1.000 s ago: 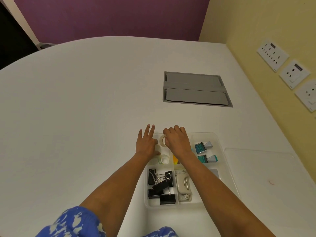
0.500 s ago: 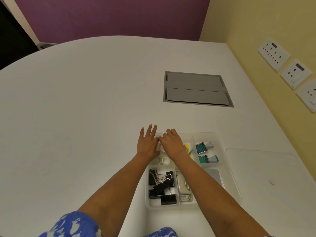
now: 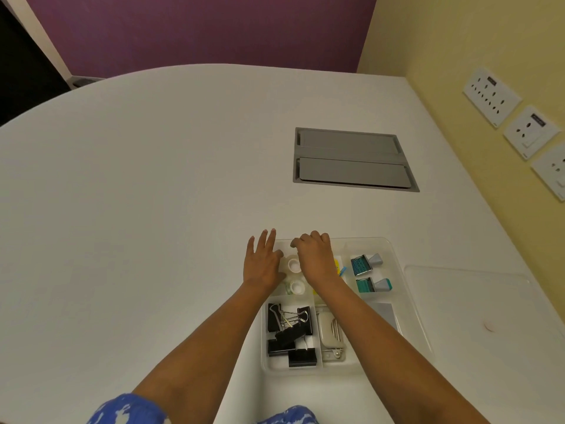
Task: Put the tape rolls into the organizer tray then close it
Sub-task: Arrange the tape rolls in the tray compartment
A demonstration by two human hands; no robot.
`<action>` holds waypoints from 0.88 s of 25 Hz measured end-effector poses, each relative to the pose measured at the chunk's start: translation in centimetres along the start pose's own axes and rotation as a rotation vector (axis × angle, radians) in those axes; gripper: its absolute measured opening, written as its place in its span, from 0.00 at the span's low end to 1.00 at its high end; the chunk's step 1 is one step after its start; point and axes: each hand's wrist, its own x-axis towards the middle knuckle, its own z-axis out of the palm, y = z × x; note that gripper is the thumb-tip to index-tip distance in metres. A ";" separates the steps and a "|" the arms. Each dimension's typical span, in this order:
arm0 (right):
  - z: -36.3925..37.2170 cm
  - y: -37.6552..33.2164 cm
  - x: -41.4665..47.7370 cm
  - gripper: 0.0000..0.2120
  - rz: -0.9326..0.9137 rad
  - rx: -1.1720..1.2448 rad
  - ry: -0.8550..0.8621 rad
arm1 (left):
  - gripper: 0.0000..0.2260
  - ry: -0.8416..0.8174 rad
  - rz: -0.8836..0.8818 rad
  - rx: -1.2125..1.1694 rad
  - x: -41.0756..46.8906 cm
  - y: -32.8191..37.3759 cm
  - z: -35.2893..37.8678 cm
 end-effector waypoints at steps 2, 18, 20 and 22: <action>0.2 0.4 -0.2 0.16 -0.037 0.118 -0.029 | 0.20 -0.011 -0.009 -0.017 -0.2 0.0 0.1; 0.8 -0.4 -0.5 0.17 -0.089 -0.012 -0.154 | 0.20 -0.019 -0.039 -0.018 -0.4 0.1 -0.1; 0.5 0.0 -0.9 0.15 -0.063 0.069 -0.111 | 0.21 -0.004 -0.028 -0.050 -0.8 0.0 -0.3; 0.2 0.3 -1.4 0.13 -0.065 0.072 -0.099 | 0.21 0.023 -0.033 -0.106 -1.4 0.1 -0.2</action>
